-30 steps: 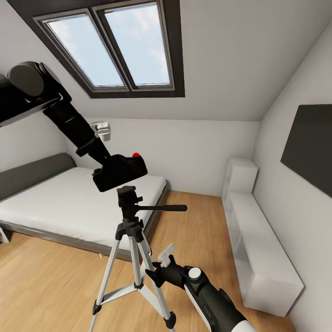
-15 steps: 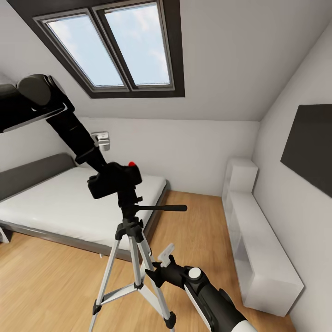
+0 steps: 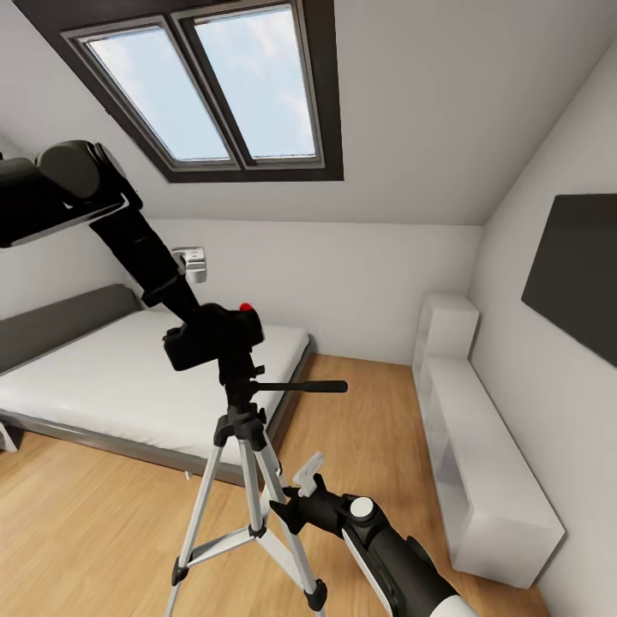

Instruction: Attach the digital camera to the camera tripod in the bedroom.

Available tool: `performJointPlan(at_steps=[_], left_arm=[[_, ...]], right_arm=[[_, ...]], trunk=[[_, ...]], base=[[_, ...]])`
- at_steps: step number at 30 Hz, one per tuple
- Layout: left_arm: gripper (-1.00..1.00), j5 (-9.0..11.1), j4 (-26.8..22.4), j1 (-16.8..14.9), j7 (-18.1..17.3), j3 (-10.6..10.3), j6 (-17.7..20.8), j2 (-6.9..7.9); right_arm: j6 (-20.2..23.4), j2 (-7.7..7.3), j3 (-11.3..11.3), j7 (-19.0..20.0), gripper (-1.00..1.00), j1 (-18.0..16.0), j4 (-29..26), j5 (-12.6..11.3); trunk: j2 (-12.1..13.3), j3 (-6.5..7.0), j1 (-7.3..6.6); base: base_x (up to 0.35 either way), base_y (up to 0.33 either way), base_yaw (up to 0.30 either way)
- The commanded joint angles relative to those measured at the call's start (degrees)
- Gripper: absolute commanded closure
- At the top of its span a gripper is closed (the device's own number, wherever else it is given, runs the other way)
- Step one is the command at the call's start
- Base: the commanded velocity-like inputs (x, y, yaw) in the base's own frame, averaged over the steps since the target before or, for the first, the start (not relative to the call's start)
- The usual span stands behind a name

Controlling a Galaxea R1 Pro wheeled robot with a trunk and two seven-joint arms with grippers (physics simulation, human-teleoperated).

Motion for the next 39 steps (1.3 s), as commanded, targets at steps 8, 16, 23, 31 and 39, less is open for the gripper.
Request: performJointPlan(at_steps=[8,16,23,31,39], left_arm=[[1.00,0.0,0.6,-1.2,-0.1,-0.1,0.6,-1.36],[1.00,0.1,4.1,-2.6,-0.1,-0.3,0.6,-5.31],[1.00,0.1,6.3,-2.8,-0.1,-0.6,0.6,-7.31],[1.00,0.1,7.0,-2.8,-0.1,-0.8,0.6,-7.76],[1.00,0.0,7.2,-2.8,-0.1,-2.7,0.6,-7.83]], right_arm=[[0.2,0.03,0.0,0.2,1.00,0.0,-0.1,0.3],[0.2,0.03,0.0,0.2,1.00,0.0,-0.2,0.3],[0.2,0.02,0.0,0.2,1.00,0.0,-0.3,0.3],[0.2,0.00,0.0,0.2,1.00,0.1,-0.3,0.3],[0.2,-0.01,0.1,0.2,1.00,0.0,-0.3,0.4]], trunk=[[-0.1,-0.03,0.02],[-0.1,-0.03,0.02],[-0.1,-0.03,0.02],[-0.1,-0.03,0.02],[-0.1,-0.03,0.02]], base=[[0.000,0.000,0.000],[0.000,0.000,0.000],[0.000,0.000,0.000],[0.000,0.000,0.000],[0.000,0.000,0.000]])
